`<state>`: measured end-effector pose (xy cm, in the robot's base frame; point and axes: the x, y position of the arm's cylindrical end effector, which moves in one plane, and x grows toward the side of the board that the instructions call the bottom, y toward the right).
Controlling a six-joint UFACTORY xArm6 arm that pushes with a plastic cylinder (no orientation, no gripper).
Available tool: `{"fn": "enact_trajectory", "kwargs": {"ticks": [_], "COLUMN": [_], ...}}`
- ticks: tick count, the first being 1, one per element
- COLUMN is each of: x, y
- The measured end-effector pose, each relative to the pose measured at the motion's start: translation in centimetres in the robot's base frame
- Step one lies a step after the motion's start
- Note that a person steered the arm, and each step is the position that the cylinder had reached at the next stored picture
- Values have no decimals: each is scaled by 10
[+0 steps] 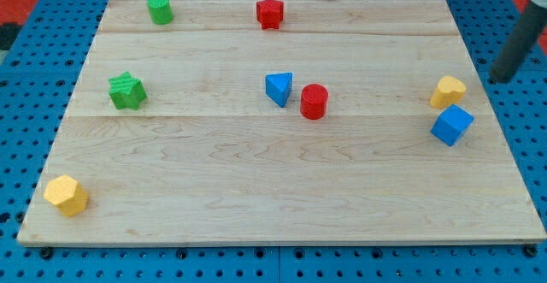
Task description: Place the yellow heart diagonally to the blue cube
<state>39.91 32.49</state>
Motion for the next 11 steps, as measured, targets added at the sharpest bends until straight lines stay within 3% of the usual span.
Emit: {"fn": "enact_trajectory", "kwargs": {"ticks": [1, 5, 6, 7, 8, 10, 11], "x": [48, 10, -6, 46, 103, 110, 101], "y": [-15, -112, -24, 13, -28, -124, -129]}}
